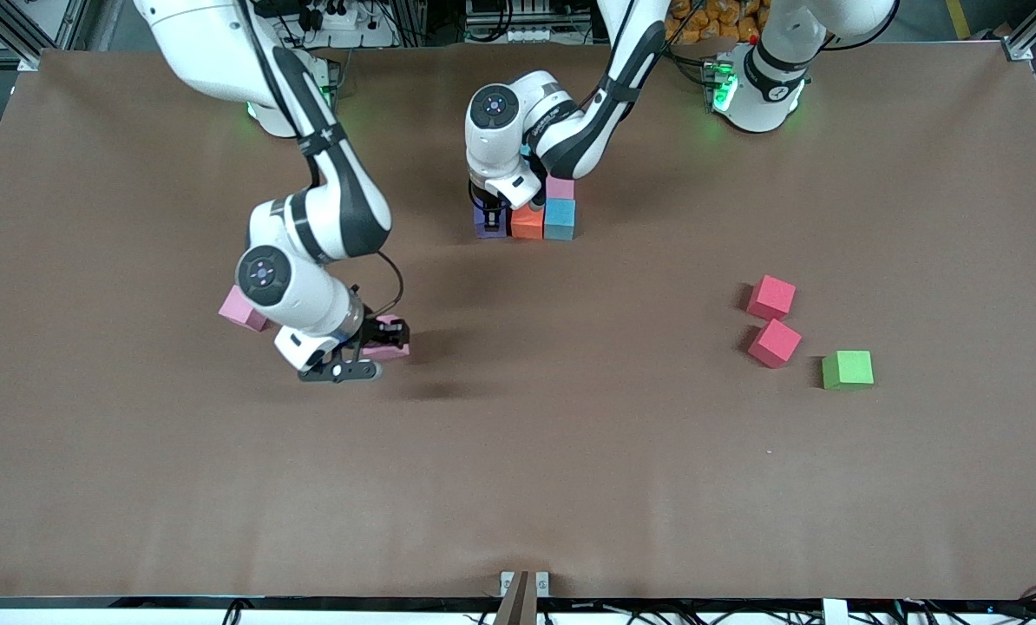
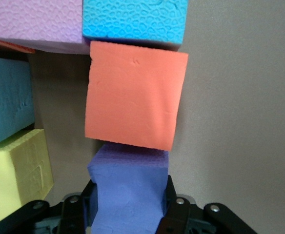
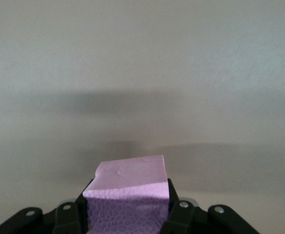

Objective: Form number 2 with 11 blocks

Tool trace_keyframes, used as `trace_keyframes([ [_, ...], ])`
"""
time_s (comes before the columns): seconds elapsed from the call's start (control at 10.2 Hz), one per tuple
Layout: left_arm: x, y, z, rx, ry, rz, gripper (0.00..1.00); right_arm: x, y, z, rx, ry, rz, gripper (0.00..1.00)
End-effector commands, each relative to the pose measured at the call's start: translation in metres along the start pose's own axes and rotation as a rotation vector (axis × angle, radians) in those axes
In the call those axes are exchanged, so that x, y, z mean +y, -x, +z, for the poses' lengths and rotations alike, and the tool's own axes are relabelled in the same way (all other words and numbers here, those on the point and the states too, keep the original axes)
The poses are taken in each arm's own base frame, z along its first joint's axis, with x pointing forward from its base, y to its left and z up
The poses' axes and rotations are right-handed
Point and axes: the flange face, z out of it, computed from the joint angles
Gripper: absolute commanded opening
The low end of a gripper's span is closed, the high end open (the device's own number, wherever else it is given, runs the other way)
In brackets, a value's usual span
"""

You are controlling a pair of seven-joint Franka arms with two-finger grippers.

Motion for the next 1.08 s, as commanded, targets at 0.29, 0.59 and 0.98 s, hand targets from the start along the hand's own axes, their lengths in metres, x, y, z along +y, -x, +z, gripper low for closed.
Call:
trace_keyframes([
  [0.29,-0.006,-0.018,0.008,0.014,-0.002,0.002,0.27,-0.031,0.074,0.022,0.000,0.012,0.060,0.14],
  [0.59,-0.008,-0.023,0.009,0.021,-0.005,0.017,0.27,-0.039,0.077,0.022,0.003,0.011,0.081,0.14],
  [0.98,-0.008,-0.024,0.011,0.025,-0.007,0.023,0.35,-0.038,0.077,0.022,0.003,0.012,0.091,0.14],
])
